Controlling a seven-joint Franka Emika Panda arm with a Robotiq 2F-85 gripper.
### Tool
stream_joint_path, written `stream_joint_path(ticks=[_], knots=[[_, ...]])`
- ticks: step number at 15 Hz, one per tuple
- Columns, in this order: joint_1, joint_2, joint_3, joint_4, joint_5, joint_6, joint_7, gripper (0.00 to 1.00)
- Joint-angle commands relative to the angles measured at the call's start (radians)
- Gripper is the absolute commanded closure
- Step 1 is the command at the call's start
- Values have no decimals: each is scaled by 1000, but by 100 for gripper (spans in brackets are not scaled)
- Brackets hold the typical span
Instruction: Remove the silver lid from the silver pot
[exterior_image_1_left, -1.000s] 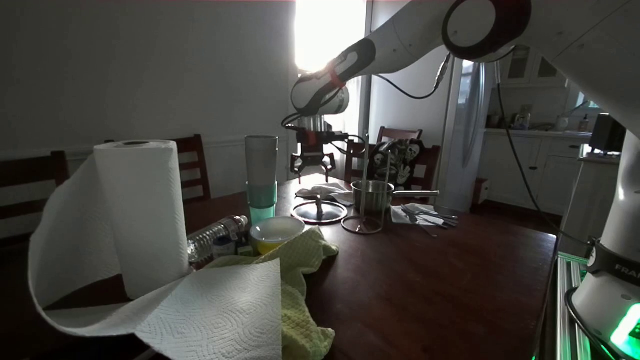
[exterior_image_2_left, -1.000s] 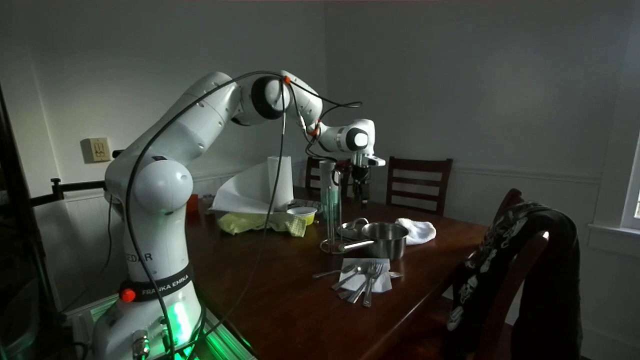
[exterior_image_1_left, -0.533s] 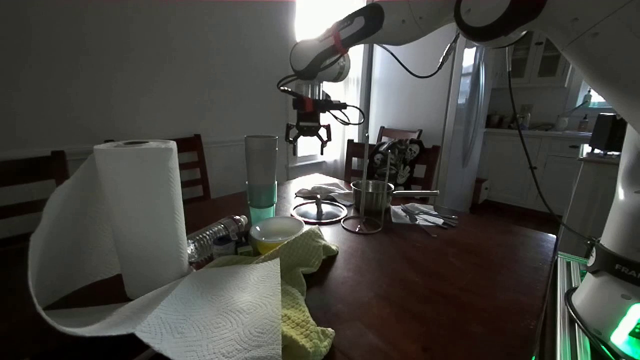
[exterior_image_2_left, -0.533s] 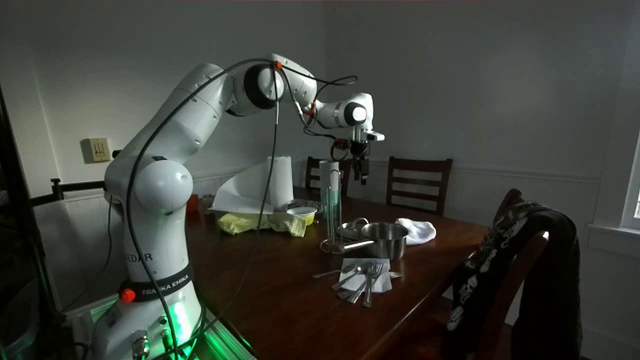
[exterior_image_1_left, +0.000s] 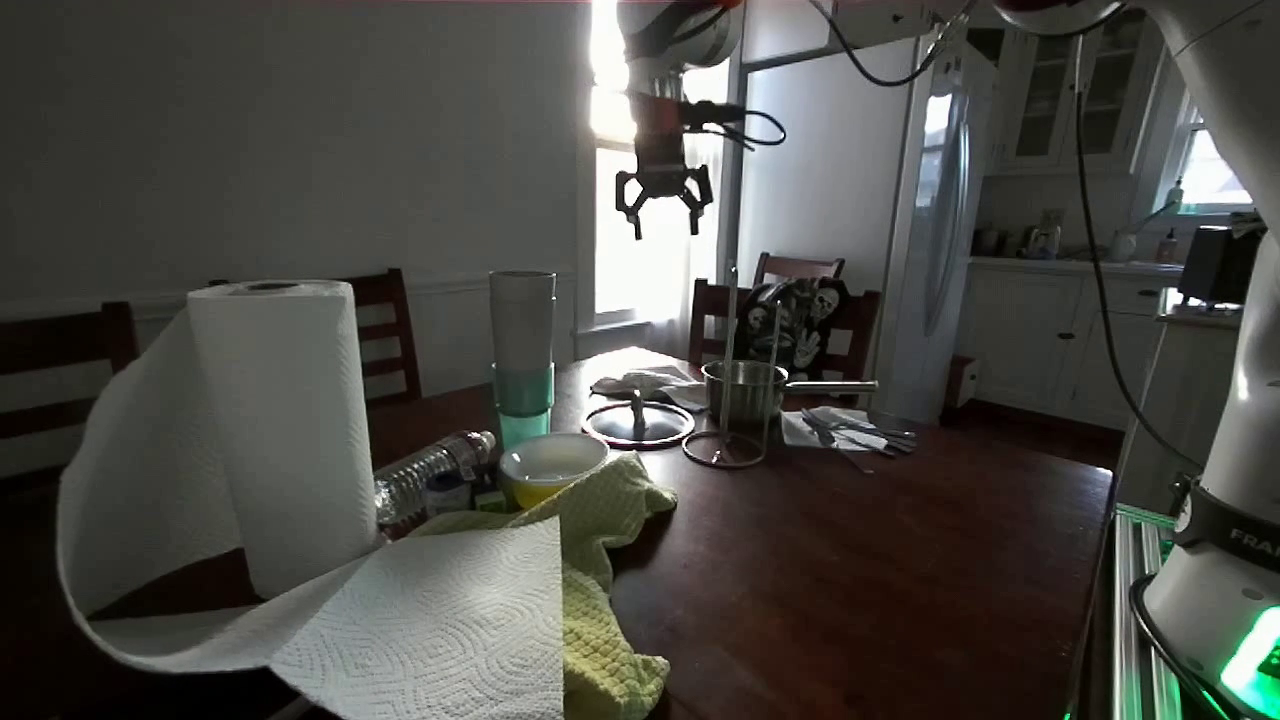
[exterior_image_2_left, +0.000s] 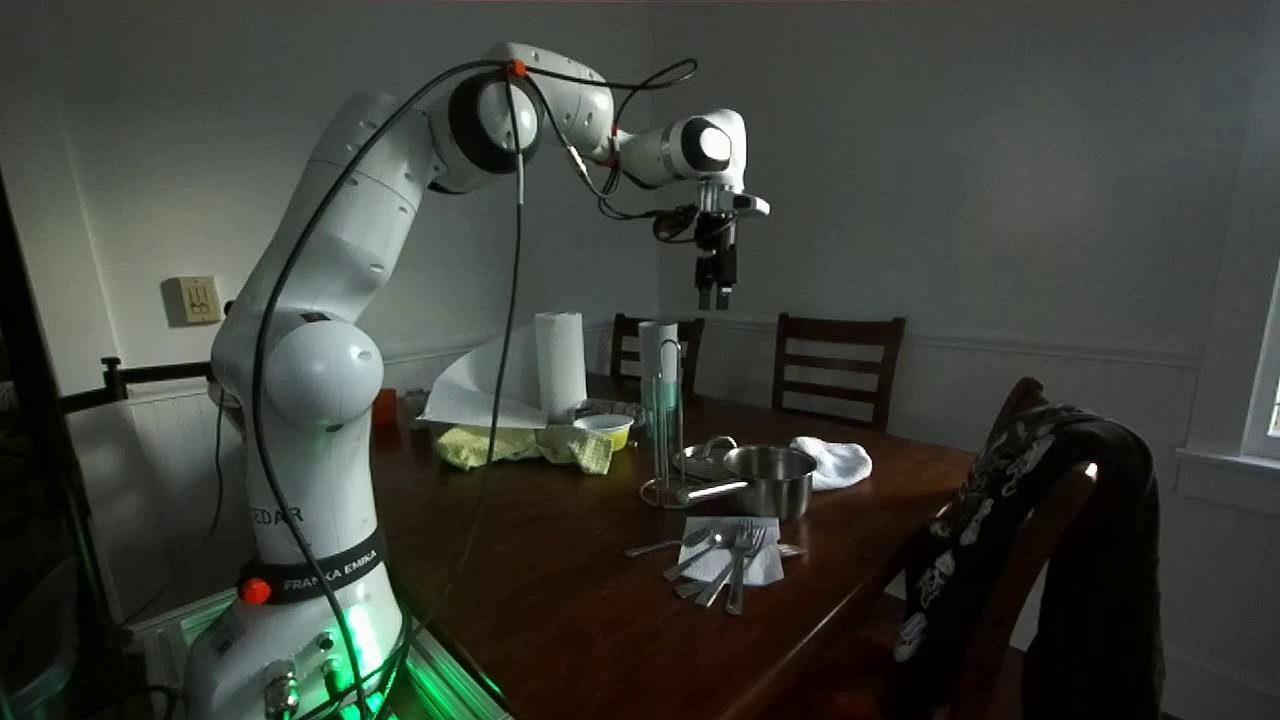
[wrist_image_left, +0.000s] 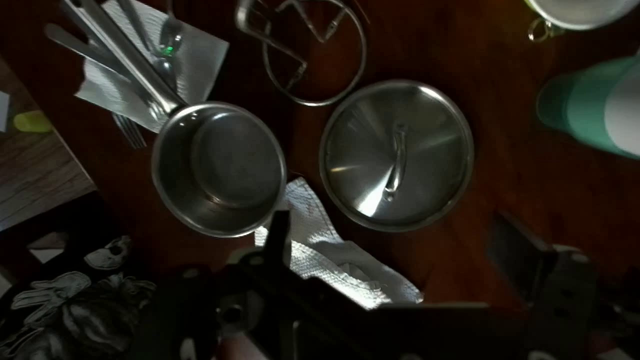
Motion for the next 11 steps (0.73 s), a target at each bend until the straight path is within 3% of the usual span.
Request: stream_joint_path(ticks=[1,3,7,8,11], knots=[[-42,-181,6,-132,-7,-107,-227,0],[-63,-262,3,-181,-10,-150,-360,0],[-101,-430,-6,-325,27,-72,-533,0],[-105,-322,14,-193,2,-132,-456,0],[-115,-399,11,-264,5,-112,-507,0]])
